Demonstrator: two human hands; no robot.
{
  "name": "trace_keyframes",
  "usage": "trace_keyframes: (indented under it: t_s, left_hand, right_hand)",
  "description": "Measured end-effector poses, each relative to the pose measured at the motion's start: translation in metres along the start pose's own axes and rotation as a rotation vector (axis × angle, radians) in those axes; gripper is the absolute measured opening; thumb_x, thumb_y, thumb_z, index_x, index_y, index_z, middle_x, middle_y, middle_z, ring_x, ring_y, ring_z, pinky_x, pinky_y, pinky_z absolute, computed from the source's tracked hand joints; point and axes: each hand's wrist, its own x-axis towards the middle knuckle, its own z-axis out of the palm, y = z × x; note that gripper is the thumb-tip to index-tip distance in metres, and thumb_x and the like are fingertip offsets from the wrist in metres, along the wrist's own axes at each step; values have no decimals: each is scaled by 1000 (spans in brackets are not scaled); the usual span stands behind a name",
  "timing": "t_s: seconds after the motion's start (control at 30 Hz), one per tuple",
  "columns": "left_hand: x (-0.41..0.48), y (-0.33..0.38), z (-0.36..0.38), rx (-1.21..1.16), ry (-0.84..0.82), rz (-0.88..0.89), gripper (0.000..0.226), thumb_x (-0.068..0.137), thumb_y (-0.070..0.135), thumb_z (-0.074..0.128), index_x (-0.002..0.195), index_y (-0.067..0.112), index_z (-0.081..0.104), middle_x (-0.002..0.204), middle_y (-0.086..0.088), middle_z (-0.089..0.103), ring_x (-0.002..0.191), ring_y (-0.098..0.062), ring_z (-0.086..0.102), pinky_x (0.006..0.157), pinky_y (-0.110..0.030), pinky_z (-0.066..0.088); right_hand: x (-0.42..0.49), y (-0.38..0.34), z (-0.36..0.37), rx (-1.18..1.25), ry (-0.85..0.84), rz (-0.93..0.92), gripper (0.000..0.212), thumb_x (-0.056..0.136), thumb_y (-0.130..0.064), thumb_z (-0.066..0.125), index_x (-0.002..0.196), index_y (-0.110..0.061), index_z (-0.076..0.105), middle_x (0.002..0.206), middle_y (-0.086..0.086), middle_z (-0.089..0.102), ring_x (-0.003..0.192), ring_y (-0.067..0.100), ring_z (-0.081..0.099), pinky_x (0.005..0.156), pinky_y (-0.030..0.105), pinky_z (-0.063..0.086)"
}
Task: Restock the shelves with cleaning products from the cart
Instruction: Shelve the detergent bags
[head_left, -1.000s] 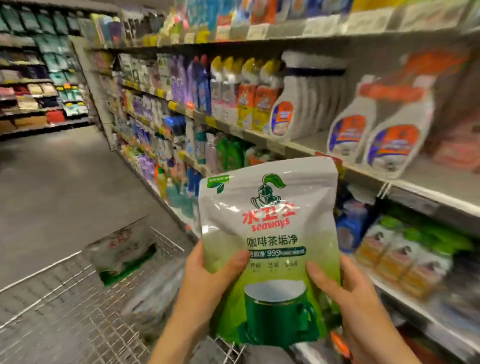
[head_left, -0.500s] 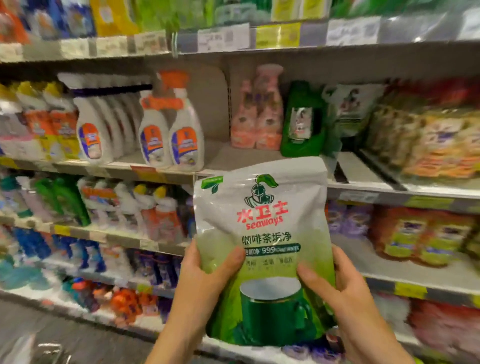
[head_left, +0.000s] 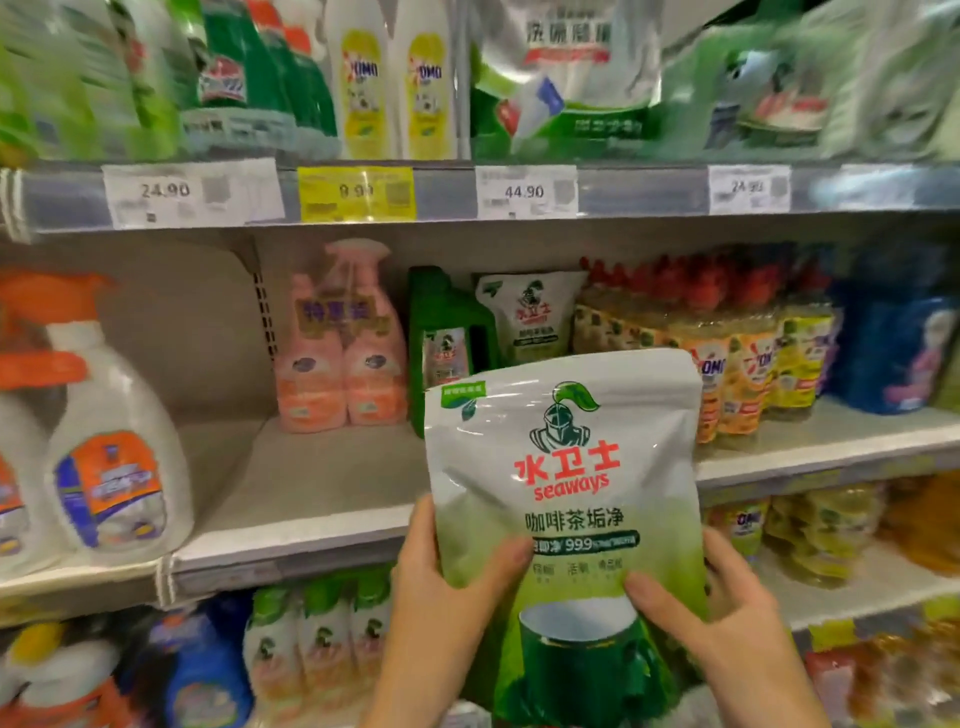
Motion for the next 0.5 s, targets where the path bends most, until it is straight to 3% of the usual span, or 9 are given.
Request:
trace_keyframes:
  t_s: [0.03, 0.1, 0.17, 0.27, 0.37, 0.43, 0.5]
  left_hand:
    - [9, 0, 8, -4, -27, 32, 65, 46, 58, 87, 103, 50, 57, 103, 17, 70, 99, -7, 67, 85, -36, 55]
    - [27, 3, 25, 5, -77, 84, 54, 55, 51, 84, 102, 50, 55, 101, 20, 70, 93, 0, 67, 78, -26, 56]
    - [47, 6, 42, 22, -101, 133, 48, 66, 35, 82, 104, 46, 54, 99, 23, 69, 89, 4, 66, 70, -16, 55]
    - [77, 11, 66, 53, -81, 214, 47, 73, 20, 81, 106, 37, 52, 99, 25, 68, 89, 7, 65, 66, -9, 51]
    - [95, 11, 88, 116, 9, 265, 50, 75, 26, 80, 114, 34, 49, 108, 17, 63, 104, 0, 58, 83, -21, 52]
    - [104, 4, 98, 347, 126, 301, 55, 73, 37, 78, 117, 23, 48, 116, 8, 51, 111, -7, 38, 94, -32, 41]
    - [115, -4, 104, 615, 276, 328, 60, 69, 50, 76, 112, 17, 50, 115, 0, 42, 104, -8, 22, 90, -34, 27]
  right_hand:
    - [8, -1, -4, -6, 28, -23, 78, 26, -57, 93, 96, -34, 69, 94, 0, 76, 86, 17, 72, 74, 29, 58]
    - [26, -4, -12, 4, 65, -55, 66, 38, -44, 92, 98, -32, 70, 98, 1, 75, 90, 18, 72, 72, 28, 59]
    - [46, -9, -19, 22, 90, -92, 59, 48, -32, 84, 104, -26, 68, 100, -2, 75, 90, 14, 72, 65, 20, 57]
    - [79, -17, -27, 0, 117, -175, 56, 58, -28, 80, 111, -27, 63, 103, -10, 74, 92, 5, 70, 66, 14, 54]
    - [110, -17, -29, -40, 87, -230, 50, 70, -24, 76, 117, -27, 59, 109, -11, 71, 100, 4, 67, 73, 15, 54]
    - [126, -8, -30, -86, 68, -235, 47, 76, -19, 73, 119, -29, 56, 111, -13, 68, 104, 3, 64, 78, 16, 53]
    - [141, 4, -31, -198, 80, -239, 49, 80, -17, 73, 122, -32, 51, 116, -11, 64, 111, 4, 58, 86, 19, 51]
